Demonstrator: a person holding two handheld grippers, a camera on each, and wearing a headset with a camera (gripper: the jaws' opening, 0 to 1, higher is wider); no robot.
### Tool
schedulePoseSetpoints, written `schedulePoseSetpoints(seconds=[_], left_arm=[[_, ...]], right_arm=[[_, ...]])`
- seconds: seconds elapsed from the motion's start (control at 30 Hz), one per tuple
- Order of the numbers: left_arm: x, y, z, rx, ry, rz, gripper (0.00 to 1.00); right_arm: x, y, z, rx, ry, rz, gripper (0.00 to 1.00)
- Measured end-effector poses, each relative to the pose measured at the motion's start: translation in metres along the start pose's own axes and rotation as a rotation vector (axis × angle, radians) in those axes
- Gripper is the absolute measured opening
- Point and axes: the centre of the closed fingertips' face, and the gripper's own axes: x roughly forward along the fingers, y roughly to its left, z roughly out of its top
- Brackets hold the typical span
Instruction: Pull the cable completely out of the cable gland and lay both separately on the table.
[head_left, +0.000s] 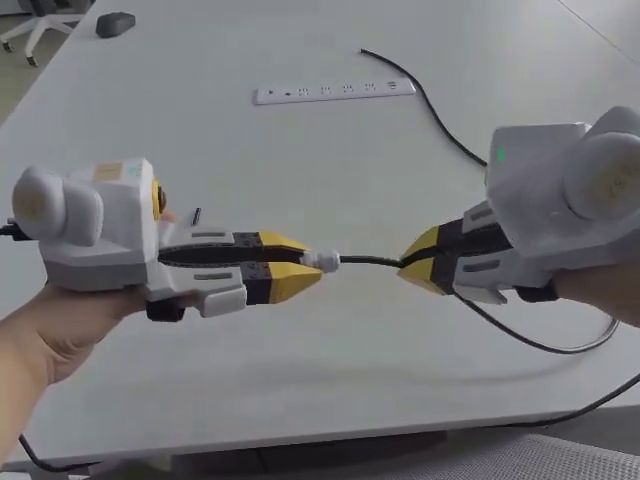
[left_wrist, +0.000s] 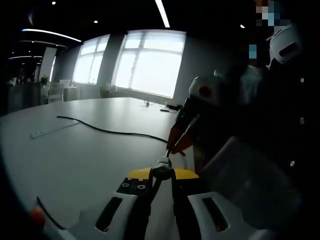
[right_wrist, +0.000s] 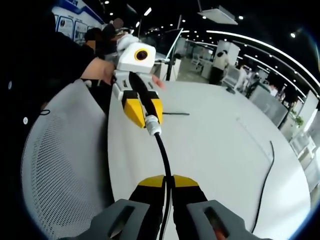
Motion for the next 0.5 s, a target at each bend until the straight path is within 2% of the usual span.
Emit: schedulePoseSetpoints(seconds=[0.5], left_arm=[[-0.001,0.001,-0.004,-0.007,0.008,0.009,0.15]], right_arm=[[-0.018,-0.017,-0.04,0.101,0.045,-0.085,0.0]])
